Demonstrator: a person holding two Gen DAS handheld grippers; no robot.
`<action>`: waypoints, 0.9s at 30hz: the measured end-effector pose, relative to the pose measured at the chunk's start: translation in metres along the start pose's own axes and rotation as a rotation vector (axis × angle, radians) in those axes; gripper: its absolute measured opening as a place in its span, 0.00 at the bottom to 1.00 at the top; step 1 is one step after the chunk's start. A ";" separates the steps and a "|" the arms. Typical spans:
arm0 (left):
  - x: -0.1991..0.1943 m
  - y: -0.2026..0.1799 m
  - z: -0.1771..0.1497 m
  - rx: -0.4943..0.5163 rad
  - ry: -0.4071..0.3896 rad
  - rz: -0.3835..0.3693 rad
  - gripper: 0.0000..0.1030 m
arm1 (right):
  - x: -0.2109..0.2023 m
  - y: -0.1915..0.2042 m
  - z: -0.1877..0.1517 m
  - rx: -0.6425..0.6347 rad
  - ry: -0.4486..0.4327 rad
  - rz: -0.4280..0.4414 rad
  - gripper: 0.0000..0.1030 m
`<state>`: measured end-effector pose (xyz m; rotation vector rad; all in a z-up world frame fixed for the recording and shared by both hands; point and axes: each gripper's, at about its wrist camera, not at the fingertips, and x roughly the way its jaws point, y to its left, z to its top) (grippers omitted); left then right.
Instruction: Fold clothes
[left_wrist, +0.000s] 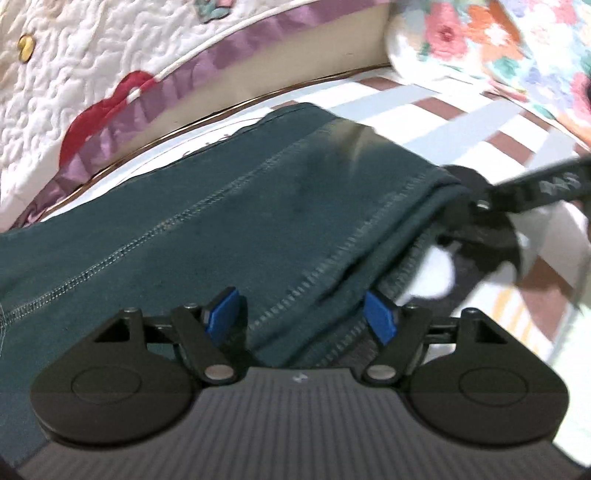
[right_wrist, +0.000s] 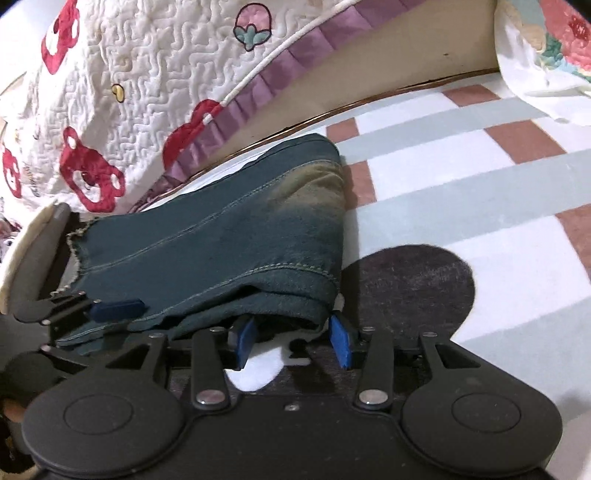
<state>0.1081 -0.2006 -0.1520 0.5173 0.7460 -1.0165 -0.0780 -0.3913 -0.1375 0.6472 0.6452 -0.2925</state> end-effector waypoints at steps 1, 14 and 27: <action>0.003 0.006 0.002 -0.036 -0.002 -0.003 0.76 | -0.001 0.001 0.001 -0.004 -0.002 -0.004 0.47; 0.008 0.028 0.013 -0.178 -0.019 -0.134 0.21 | -0.015 0.028 -0.002 -0.166 -0.067 -0.055 0.50; 0.003 0.045 0.007 -0.291 -0.096 -0.160 0.15 | -0.011 0.079 -0.009 -0.362 -0.082 -0.253 0.51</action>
